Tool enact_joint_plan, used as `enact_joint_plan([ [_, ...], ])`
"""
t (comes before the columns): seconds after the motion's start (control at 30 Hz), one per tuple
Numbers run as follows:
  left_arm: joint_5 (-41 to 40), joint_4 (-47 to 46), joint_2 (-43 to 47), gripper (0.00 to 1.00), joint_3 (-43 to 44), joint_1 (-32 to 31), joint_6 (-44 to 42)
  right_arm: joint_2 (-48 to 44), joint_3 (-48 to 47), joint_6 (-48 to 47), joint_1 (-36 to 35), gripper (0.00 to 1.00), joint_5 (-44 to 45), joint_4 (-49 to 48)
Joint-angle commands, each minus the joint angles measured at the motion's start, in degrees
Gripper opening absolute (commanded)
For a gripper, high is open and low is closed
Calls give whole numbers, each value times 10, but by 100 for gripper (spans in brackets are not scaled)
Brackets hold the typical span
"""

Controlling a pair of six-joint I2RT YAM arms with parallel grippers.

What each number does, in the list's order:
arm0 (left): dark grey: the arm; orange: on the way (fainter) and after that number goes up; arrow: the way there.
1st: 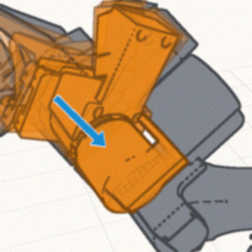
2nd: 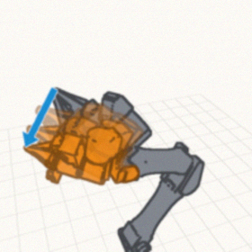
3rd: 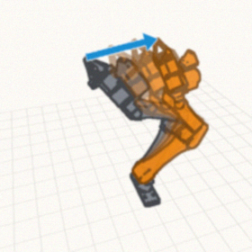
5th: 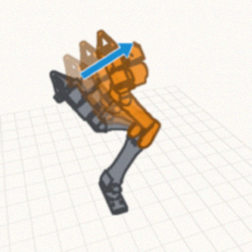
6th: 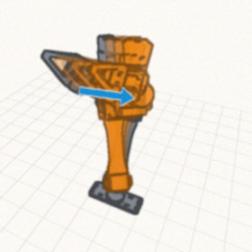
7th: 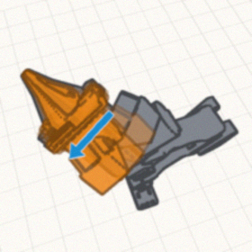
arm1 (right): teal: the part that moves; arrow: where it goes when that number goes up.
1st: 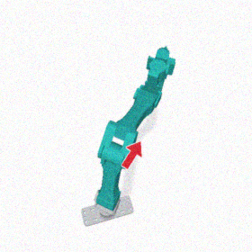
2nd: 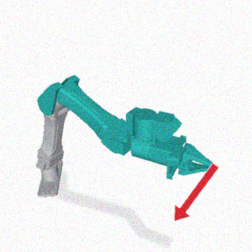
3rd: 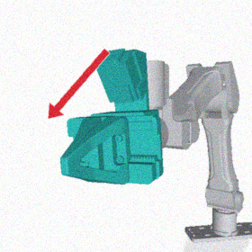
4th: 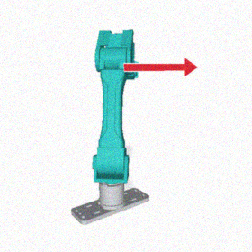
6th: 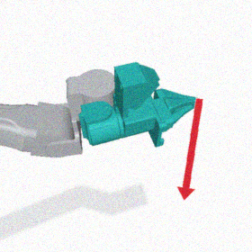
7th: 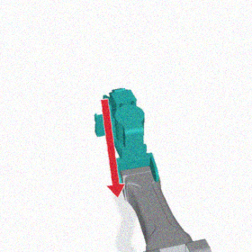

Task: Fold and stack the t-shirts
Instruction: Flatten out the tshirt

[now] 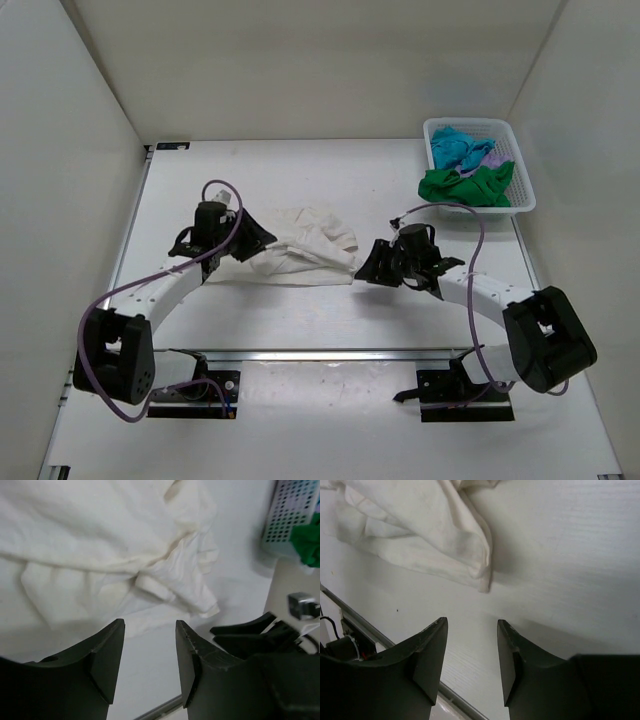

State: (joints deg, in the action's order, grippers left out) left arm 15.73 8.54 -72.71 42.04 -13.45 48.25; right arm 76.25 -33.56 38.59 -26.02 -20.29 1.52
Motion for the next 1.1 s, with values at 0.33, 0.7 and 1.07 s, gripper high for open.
enact_joint_plan([
  [0.33, -3, 30, 0, 56, -17, 11, -25, 93, -42, -9, 38, 39, -36, -172],
  [0.7, -42, 70, 2, 59, -16, 65, -32, 147, -72, -22, 51, 27, -61, -183],
  [1.07, -72, 118, -14, 81, 16, 206, 11, 92, -81, -44, 69, 0, -76, -136],
])
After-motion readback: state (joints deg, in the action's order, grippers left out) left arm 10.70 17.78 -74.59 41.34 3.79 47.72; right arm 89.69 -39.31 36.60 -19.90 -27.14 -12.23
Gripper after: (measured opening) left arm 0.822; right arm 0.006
